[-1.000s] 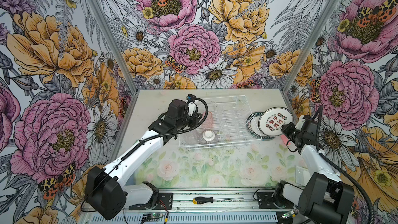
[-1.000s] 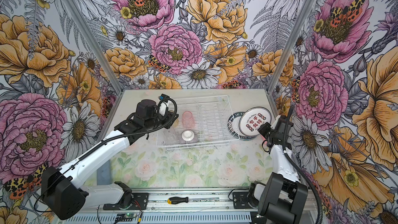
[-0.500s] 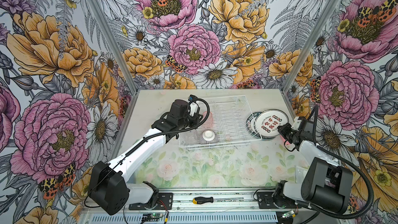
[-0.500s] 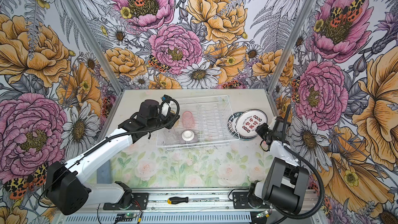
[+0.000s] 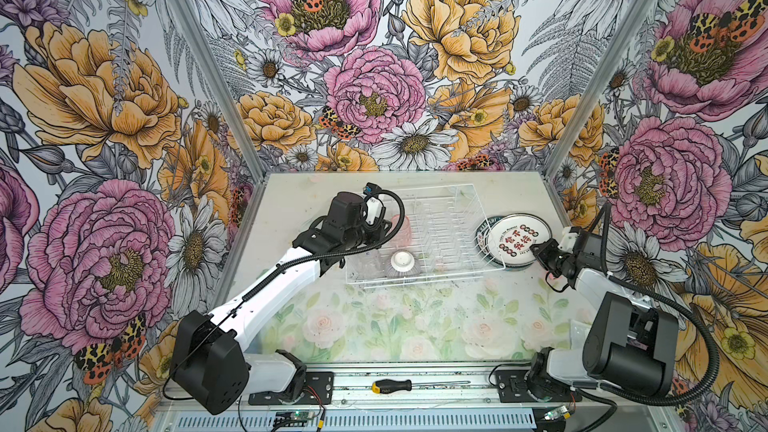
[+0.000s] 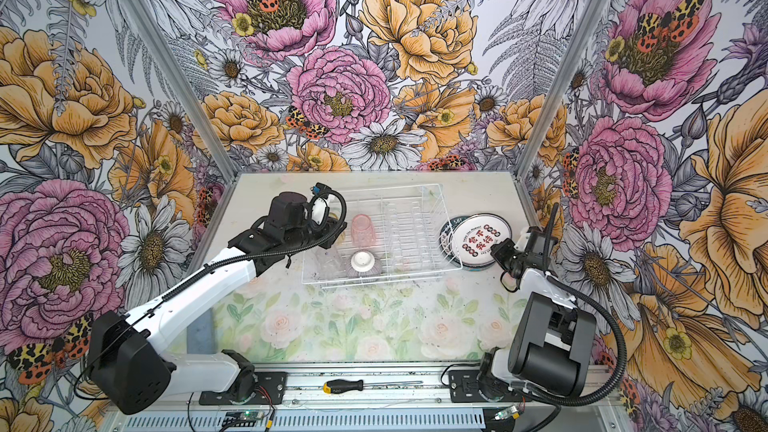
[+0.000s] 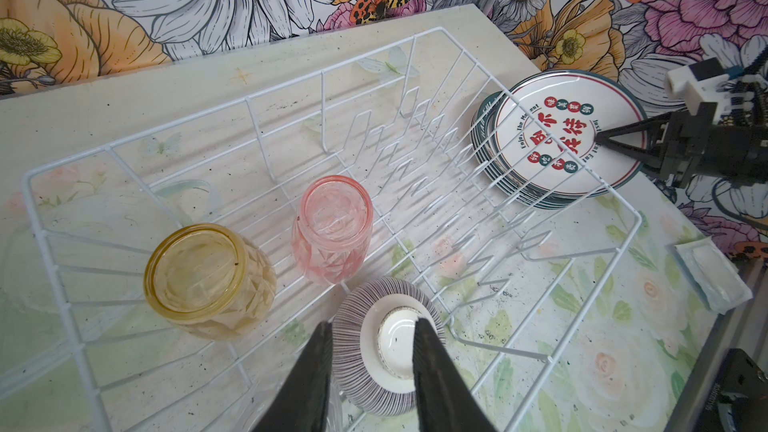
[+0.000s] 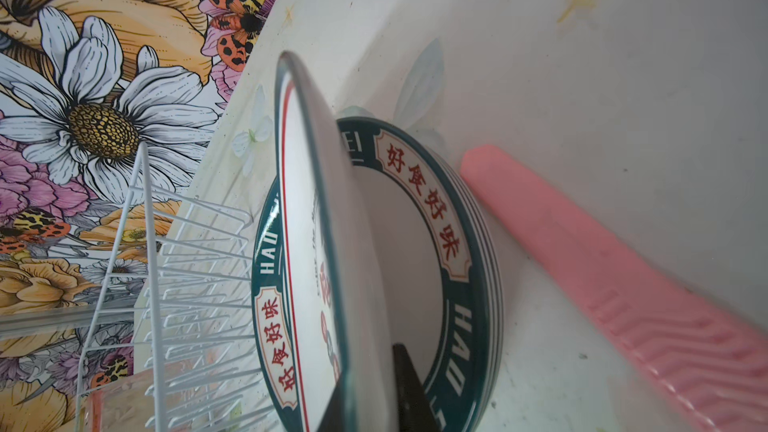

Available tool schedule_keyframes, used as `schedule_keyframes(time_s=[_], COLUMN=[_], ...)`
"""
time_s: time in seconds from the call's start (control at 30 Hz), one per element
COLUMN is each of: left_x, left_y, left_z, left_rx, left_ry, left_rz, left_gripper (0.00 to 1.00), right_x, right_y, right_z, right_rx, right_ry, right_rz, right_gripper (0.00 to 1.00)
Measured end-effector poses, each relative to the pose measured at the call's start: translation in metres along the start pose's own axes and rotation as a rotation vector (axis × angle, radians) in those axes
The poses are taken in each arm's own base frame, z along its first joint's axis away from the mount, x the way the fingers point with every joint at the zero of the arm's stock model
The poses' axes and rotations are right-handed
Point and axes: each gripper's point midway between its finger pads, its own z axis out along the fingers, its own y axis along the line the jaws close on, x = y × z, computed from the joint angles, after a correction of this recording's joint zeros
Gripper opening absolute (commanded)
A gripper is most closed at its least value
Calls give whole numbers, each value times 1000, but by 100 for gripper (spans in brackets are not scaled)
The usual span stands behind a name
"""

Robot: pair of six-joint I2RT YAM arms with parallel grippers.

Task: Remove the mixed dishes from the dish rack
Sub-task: 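Lower the white red-lettered plate onto the plate stack with the right gripper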

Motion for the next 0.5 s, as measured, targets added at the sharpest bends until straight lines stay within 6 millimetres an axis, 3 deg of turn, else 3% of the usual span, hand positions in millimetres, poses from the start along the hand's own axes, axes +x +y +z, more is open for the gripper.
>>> schedule_keyframes(time_s=[0.4, 0.5], left_x=[0, 0], left_y=[0, 0], left_z=[0, 0], left_rx=[0, 0], left_ry=[0, 0], left_rz=[0, 0], left_gripper=[35, 35], right_x=[10, 9], right_y=[-8, -7], right_z=[3, 2], right_rx=[39, 48], right_ry=[67, 71], right_rz=[-21, -44], right_gripper=[56, 59])
